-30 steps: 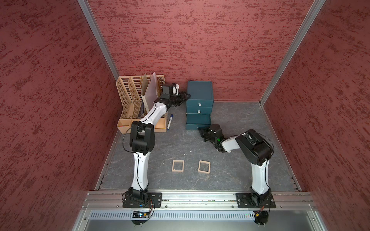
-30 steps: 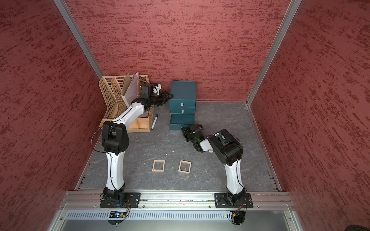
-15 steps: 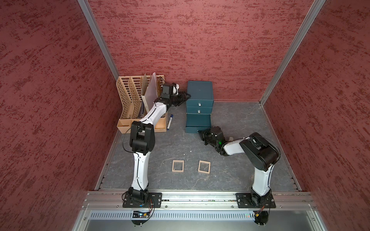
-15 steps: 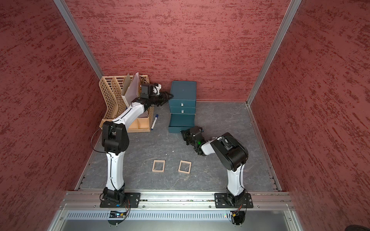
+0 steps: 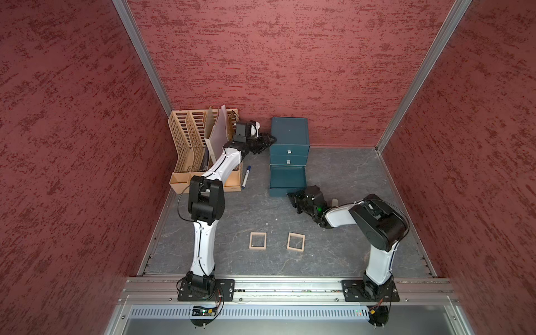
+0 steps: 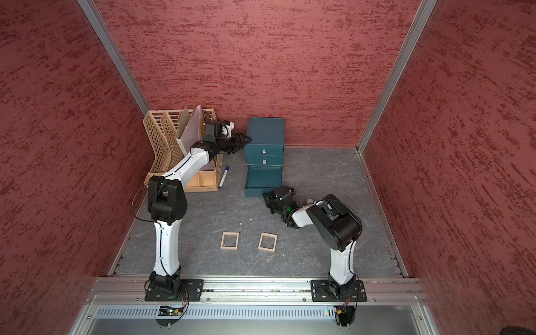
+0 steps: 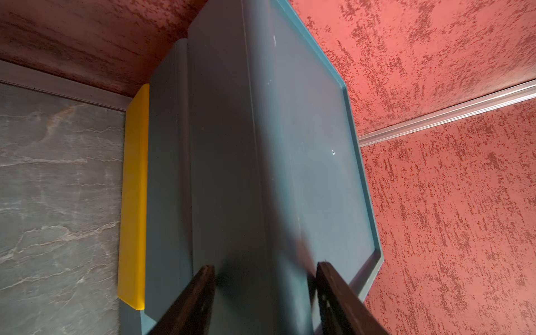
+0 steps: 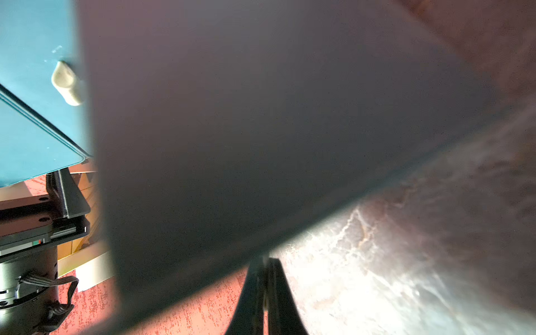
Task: Place the brooch boxes into the drawer by color
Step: Open the drawer in the storage box.
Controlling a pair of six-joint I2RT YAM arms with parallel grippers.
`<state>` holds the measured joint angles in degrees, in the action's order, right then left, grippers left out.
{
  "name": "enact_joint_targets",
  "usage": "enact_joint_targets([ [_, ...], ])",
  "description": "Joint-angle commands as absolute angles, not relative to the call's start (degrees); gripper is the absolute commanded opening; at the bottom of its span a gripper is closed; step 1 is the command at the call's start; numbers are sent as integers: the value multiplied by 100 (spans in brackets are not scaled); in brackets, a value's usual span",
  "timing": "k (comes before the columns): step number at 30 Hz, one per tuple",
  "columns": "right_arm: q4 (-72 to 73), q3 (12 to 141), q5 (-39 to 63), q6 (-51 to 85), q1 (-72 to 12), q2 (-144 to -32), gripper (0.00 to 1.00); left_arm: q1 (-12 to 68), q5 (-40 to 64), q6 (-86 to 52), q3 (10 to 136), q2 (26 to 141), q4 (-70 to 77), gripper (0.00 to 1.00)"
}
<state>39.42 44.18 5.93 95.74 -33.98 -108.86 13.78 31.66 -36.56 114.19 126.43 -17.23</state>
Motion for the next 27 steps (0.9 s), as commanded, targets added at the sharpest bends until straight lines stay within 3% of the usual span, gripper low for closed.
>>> enact_joint_targets([
  [1, 3969, 4408, 514, 9671, -3428, -10860, 9, 1437, 3130, -3554, 11531, 12727, -1917, 59],
  [4, 3953, 4388, 539, 9710, -3428, -10824, 28, 1441, 3128, -3561, 11531, 12696, -1914, 59],
  [7, 3740, 4375, 510, 9667, -3428, -10621, 40, 1450, 3105, -3571, 11532, 12652, -1894, 59],
  [23, 1484, 4315, 426, 8899, -3436, -8896, 77, 1494, 2837, -3665, 11473, 12259, -1838, 65],
  [27, 376, 4536, 519, 8288, -3437, -8483, 79, 1529, 2707, -3762, 11050, 11824, -1581, 65],
])
